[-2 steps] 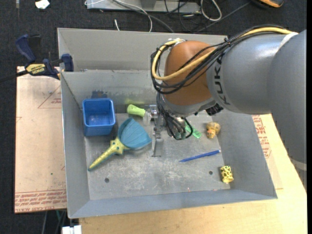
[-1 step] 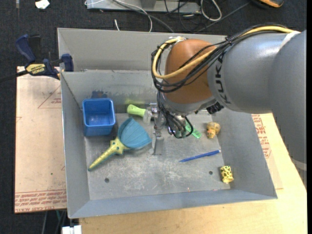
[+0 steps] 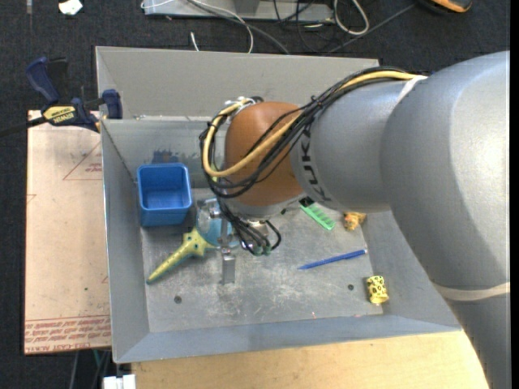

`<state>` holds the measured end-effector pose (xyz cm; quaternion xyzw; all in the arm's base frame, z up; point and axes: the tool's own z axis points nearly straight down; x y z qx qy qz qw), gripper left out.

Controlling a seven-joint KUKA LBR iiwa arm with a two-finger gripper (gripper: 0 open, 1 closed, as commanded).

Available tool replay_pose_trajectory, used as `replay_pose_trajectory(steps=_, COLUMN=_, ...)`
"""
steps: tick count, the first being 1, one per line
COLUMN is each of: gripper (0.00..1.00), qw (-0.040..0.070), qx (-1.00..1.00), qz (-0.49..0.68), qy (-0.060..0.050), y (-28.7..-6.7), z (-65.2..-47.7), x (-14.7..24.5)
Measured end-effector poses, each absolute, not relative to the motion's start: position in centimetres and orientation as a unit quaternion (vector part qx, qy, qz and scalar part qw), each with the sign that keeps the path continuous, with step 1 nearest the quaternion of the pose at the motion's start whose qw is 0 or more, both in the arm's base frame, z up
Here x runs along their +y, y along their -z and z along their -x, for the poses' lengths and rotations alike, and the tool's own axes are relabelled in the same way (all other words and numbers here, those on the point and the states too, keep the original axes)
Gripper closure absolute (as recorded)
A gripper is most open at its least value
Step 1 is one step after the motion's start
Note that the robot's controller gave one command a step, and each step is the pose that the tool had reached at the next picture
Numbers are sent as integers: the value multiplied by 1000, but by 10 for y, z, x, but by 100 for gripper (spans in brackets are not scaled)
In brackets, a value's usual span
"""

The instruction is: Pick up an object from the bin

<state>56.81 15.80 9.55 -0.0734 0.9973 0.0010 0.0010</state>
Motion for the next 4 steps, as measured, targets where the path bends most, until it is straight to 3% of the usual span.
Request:
replay_pose_trajectory(steps=1, gripper=0, qw=0, qx=996, qz=88, qy=0, y=-72, z=-561, x=183)
replay_pose_trajectory(steps=2, gripper=0, qw=1, qx=981, qz=194, qy=-1, y=-100, z=-553, x=217)
replay_pose_trajectory(steps=3, gripper=0, qw=2, qx=962, qz=274, qy=0, y=-72, z=-558, x=218)
replay_pose_trajectory(steps=4, gripper=100, qw=19, qx=911, qz=412, qy=0, y=-77, z=-548, x=235)
